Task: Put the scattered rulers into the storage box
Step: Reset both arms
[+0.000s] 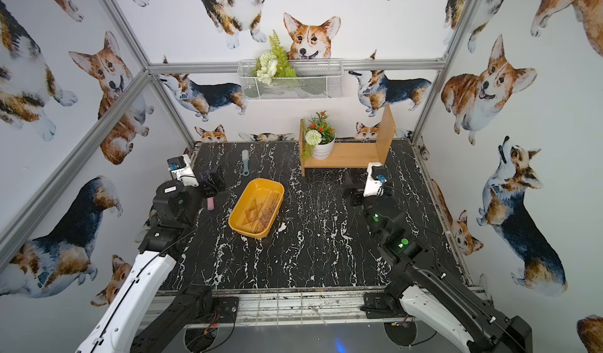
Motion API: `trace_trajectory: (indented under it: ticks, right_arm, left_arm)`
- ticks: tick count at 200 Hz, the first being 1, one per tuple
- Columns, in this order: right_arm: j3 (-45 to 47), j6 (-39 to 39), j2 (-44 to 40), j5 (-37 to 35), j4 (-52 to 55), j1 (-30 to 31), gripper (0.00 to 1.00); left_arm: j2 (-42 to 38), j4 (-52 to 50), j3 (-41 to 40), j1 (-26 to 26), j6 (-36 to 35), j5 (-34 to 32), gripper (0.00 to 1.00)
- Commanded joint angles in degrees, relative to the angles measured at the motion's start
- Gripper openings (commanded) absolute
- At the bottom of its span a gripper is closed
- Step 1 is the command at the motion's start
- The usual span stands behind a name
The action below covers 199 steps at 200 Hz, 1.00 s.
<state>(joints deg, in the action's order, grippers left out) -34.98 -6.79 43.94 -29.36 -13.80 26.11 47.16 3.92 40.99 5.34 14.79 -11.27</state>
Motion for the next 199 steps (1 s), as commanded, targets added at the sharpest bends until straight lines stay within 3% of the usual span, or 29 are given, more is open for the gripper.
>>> trace_trajectory:
  ticks: [1,20,48,71,87,105,133,149,165,179,199]
  right_arm:
    - [4.3,-1.9,1.7,6.1,-6.3,-12.4,1.00]
    - [11.7,-2.8,6.8,7.8,-15.5,-18.8,1.00]
    - [17.0,-0.7,15.7,6.1,-24.5,-19.1,1.00]
    - [24.4,1.9,19.7,7.4,-41.2,-19.2,1.00]
    - [26.9,4.3,23.9,8.5,-47.0,-19.6,1.00]
    - [31.7,6.3,29.4,12.5,-60.2,-20.8,1.00]
    - [31.9,7.8,41.3,14.9,-72.7,-21.2,1.00]
    - [28.5,5.3,37.7,15.0,-59.5,-22.1,1.00]
    - [28.6,5.1,40.8,15.0,-65.2,-23.3,1.00]
    - [27.4,4.1,38.5,15.7,-58.9,-23.6,1.00]
    - [28.5,4.5,39.7,15.3,-63.2,-23.8,1.00]
  left_arm:
    - [3.3,14.7,-7.0,-2.6,-0.3,-3.6,0.99]
    - [8.7,20.1,-12.2,-2.9,-4.0,-7.2,0.99]
    - [16.5,27.1,-17.4,-3.1,-9.3,-11.6,0.99]
    - [24.3,42.0,-23.3,-3.4,-10.8,-10.5,0.99]
    - [30.5,50.4,-25.2,-3.4,-10.8,-8.3,0.99]
    - [34.9,58.3,-26.0,-3.0,-12.9,-3.6,1.00]
    - [43.4,75.2,-30.4,-2.4,-15.1,-1.4,1.00]
    - [42.4,71.1,-29.2,-2.4,-14.6,-1.7,1.00]
    - [42.3,63.7,-25.4,-2.5,-13.9,-1.6,1.00]
    - [42.5,63.8,-25.4,-2.6,-13.9,-1.5,0.99]
    - [42.5,64.0,-25.5,-2.6,-13.9,-1.4,0.99]
